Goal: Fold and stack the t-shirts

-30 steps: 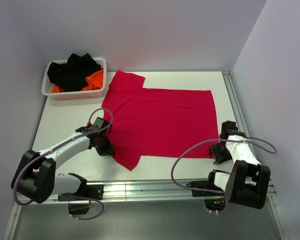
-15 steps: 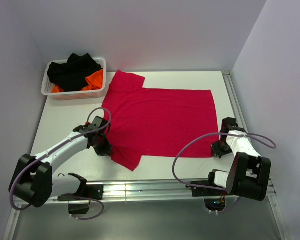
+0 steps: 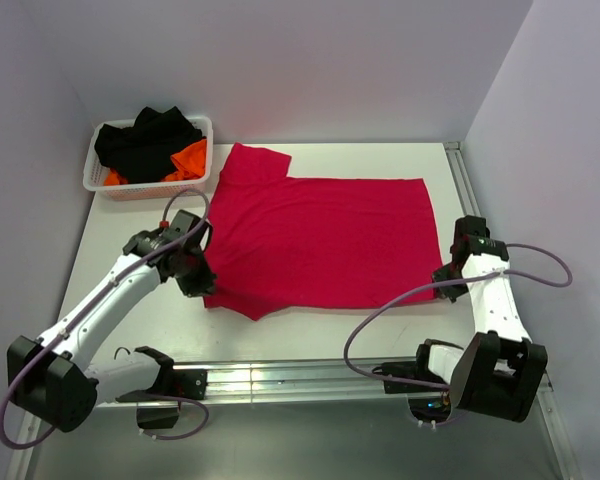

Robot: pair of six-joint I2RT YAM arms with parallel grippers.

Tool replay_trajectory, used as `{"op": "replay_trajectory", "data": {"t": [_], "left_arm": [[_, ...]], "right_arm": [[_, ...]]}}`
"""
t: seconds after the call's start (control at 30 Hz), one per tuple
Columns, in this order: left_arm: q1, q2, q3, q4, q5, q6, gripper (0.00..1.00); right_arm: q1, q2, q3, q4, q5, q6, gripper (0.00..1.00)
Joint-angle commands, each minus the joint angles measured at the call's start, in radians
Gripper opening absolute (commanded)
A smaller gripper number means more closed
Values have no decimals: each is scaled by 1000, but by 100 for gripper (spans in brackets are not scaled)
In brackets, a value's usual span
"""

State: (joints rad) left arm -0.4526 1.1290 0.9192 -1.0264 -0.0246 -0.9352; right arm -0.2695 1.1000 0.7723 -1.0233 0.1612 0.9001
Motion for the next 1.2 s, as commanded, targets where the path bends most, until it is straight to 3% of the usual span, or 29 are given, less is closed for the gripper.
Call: {"op": "replay_trajectory", "data": {"t": [0.0,0.33,0.53,0.57,0.6,0.63,0.67,0.7,0.77,0.83,0.87,1.03,1.17], "left_arm": [[9,63,111,-40,-14,32,0],[92,374,513,-1,15,140,0],[173,710,776,66,51,219,0],[193,769,815,72,61,225,2],[206,899,914,69,71,239,27],[215,967,972,65,71,242,48],[225,1033,1039,14,71,239,65],[233,1137,1163,-9,68,231,94],[245,1155,1192,5,69,204,99],[253,1105,1172,34,54,168,99],[255,1079,1152,54,46,162,99],[253,939,1077,63,29,144,99],[226,816,976,71,-27,136,98]], "right_arm": [[10,32,85,-25,8,-13,0],[9,214,291,32,-20,-18,0],[7,469,439,130,-38,-12,0],[7,570,484,155,-69,-18,0],[6,628,517,181,-83,-23,5],[6,697,563,183,-103,-35,19],[6,839,688,158,-112,-46,71],[7,901,749,69,-120,-46,86],[10,977,849,32,-146,-58,90],[12,953,861,49,-146,-69,93],[18,913,860,66,-143,-81,100],[35,864,932,19,-126,-164,100],[62,755,898,22,-101,-191,100]]}}
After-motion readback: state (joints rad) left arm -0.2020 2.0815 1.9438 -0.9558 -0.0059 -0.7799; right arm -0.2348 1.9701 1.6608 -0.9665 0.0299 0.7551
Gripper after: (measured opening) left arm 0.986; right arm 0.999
